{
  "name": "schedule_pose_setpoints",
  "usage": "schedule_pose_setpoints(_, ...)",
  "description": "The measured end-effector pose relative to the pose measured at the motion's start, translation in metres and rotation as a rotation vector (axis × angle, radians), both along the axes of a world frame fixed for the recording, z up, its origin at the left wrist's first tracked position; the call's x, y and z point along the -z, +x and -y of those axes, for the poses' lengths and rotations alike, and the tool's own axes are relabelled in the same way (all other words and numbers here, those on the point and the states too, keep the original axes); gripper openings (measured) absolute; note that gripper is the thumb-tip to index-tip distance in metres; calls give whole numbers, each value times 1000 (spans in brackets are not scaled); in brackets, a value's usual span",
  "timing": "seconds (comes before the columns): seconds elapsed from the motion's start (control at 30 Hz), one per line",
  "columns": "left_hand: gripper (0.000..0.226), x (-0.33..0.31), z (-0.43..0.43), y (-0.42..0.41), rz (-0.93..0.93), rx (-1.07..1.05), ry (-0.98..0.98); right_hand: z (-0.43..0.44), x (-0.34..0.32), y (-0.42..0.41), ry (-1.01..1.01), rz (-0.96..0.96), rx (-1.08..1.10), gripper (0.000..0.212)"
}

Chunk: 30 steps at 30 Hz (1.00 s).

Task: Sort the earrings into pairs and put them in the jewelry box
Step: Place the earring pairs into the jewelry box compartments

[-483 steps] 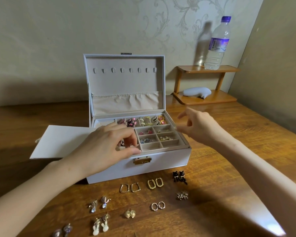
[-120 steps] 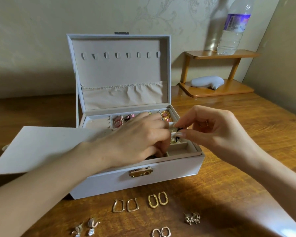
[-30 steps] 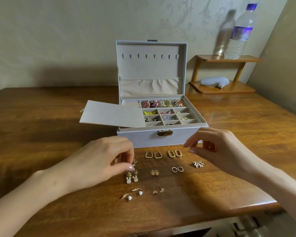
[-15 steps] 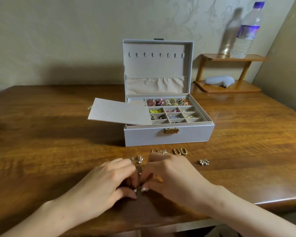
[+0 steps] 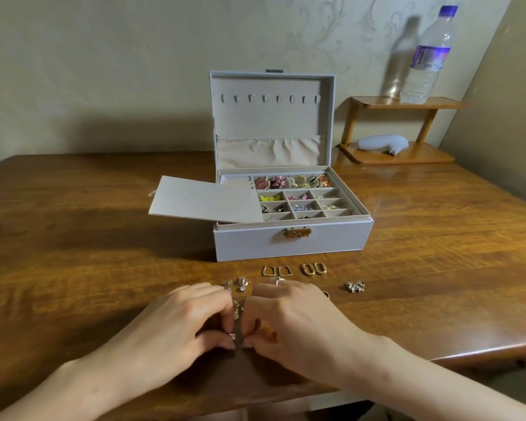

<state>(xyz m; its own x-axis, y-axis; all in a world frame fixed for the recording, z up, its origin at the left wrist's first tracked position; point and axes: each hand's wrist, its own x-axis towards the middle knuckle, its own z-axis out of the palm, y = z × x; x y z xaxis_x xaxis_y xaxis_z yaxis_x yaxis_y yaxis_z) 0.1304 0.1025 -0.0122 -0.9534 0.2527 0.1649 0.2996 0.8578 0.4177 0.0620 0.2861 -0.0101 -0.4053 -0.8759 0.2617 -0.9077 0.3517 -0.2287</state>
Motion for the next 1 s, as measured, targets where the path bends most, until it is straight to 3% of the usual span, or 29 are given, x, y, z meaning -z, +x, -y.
schedule_pose_setpoints(0.33,26,-19,6,-5,2,-68,19,-8,-3,-2,-43,49,-96,5)
schedule_pose_setpoints(0.53,14,-51,-11,-32,-75,-74,64,-44,-42,-43,-265,182,131,20)
schedule_pose_setpoints(0.7,8,-82,-43,-92,-92,-3,140,-73,-76,-92,-401,84,313,33)
schedule_pose_setpoints(1.0,16,-79,-85,-206,80,76,-13,-91,-89,-150,-325,40,403,30)
